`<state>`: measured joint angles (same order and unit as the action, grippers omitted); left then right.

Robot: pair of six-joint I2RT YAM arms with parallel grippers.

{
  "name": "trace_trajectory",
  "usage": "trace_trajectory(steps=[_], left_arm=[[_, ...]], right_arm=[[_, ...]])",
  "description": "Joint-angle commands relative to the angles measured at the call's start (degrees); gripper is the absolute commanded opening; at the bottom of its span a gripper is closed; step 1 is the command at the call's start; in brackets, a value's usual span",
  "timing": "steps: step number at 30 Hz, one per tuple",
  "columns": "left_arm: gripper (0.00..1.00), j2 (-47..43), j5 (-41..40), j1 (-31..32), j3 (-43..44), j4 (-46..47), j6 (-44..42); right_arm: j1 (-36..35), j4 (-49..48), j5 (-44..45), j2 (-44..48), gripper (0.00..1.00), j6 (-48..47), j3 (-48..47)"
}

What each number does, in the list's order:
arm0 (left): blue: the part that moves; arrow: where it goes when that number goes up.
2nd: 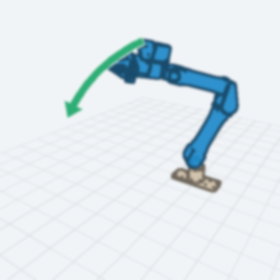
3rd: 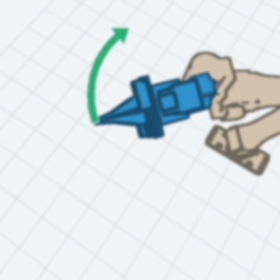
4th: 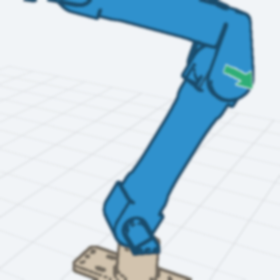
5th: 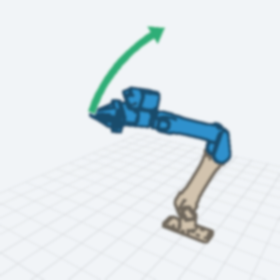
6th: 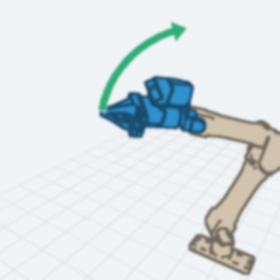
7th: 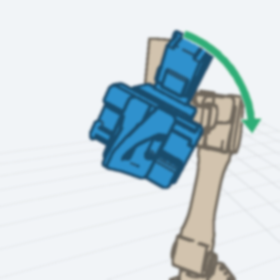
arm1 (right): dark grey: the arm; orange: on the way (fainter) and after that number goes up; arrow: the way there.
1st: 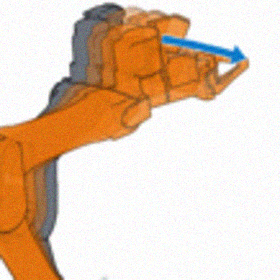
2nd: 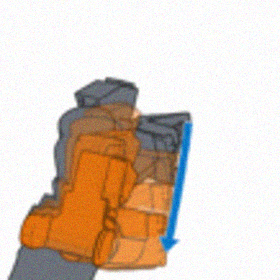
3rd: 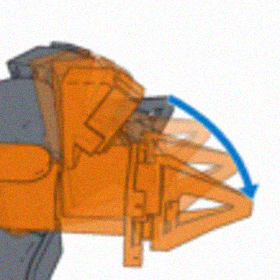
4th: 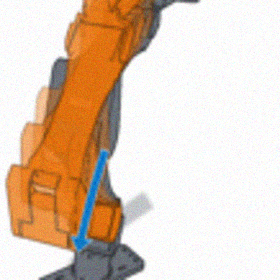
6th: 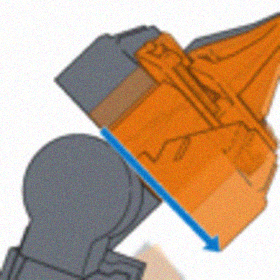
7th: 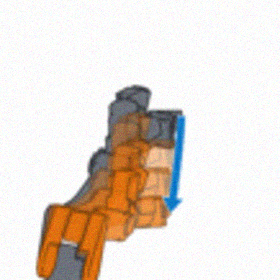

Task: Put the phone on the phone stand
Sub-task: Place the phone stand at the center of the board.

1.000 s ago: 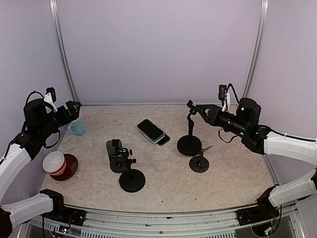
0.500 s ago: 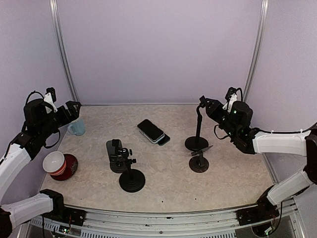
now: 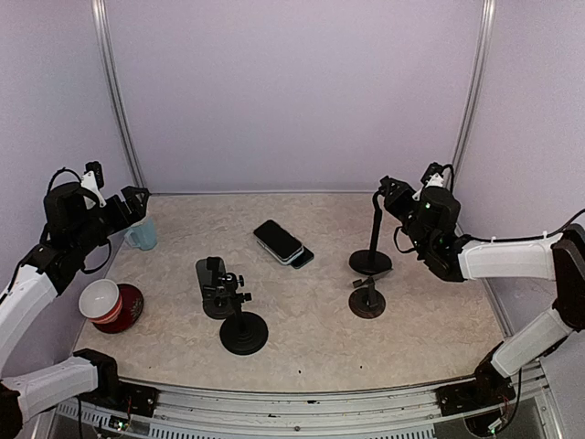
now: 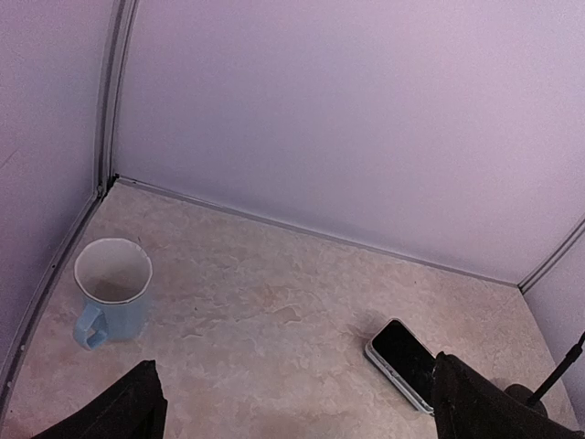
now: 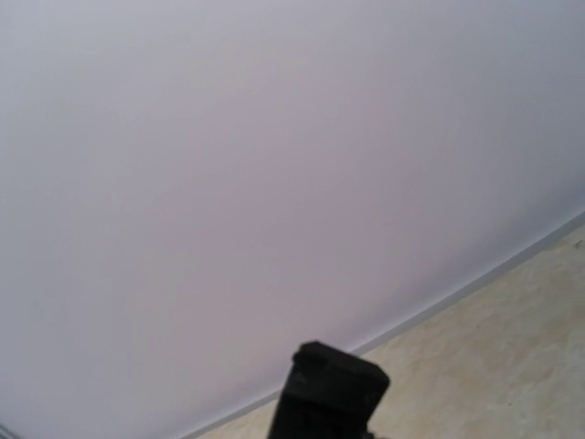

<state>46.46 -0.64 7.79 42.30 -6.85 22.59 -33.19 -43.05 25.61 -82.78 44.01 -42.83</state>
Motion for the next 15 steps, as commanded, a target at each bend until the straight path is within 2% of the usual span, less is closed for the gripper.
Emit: trace_trajectory(steps=[1, 6, 10, 15], left_arm=[[0.99, -0.14, 0.47, -0.38, -0.61, 1.61, 0.09], [0.99, -0.22, 0.3, -0.41, -0.56, 1.49, -0.03], [0.99, -0.2, 0.54, -0.41, -0.64, 1.64, 0.06], [0.99, -0.05, 0.56, -0.43, -0.58, 1.58, 0.09]], right_arm=[[-0.36, 1.98, 3.62, -2.85, 0.15, -2.02, -2.86], [-0.38, 0.78, 5.15, -4.96, 0.16, -2.91, -2.29], [-0.38, -5.12, 7.33, -5.84, 0.15, -8.73, -0.71], [-0.38, -5.59, 9.86, -2.92, 0.13, -12.95, -2.15]])
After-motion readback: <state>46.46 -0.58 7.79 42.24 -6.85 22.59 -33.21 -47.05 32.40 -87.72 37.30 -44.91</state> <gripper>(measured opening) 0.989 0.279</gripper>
